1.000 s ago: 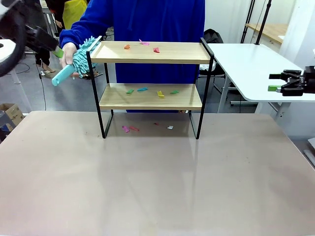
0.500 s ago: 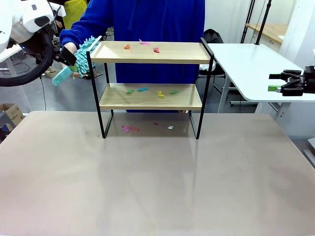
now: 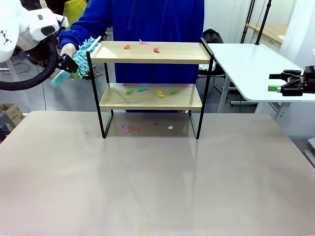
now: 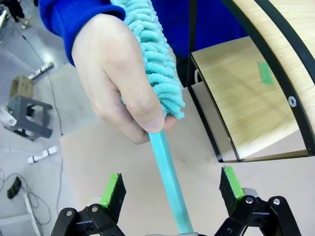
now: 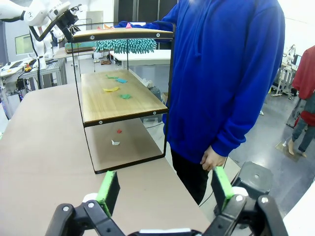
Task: Clean the shelf.
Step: Pick up the Duster handed by the human.
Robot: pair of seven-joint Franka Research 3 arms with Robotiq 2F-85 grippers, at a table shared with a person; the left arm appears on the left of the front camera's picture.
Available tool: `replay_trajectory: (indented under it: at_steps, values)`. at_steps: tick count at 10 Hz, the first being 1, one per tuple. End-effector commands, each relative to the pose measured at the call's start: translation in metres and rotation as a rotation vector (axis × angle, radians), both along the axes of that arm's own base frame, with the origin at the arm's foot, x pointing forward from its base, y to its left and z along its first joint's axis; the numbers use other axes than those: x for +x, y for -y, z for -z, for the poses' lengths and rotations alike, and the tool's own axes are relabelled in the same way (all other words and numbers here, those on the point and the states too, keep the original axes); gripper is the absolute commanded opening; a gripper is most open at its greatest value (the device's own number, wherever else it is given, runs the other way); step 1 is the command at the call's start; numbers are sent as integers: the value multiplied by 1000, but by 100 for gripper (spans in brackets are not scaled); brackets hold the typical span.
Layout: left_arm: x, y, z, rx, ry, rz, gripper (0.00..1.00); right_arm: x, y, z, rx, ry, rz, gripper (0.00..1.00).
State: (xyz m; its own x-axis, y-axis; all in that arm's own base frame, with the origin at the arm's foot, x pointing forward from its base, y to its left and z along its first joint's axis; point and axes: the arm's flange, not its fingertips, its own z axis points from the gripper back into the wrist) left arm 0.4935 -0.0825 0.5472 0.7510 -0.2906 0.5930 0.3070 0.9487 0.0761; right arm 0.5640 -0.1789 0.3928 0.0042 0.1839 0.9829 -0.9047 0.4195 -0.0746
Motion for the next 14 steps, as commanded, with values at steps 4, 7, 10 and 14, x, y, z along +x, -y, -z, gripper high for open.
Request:
replay_trajectory:
  at_steps: [4, 7, 10, 14]
  values:
    - [0, 4, -2, 31, -56, -24, 41, 1, -2, -3, -1, 5, -3, 100]
    - [0, 3, -3, 22, -42, -66, 0, 1, -2, -3, -1, 5, -3, 100]
    - [-1, 4, -4, 28, -44, -109, 0, 1, -2, -3, -1, 5, -3, 100]
    - [-1, 3, -5, -4, -72, -169, 0, 1, -2, -3, -1, 5, -3, 100]
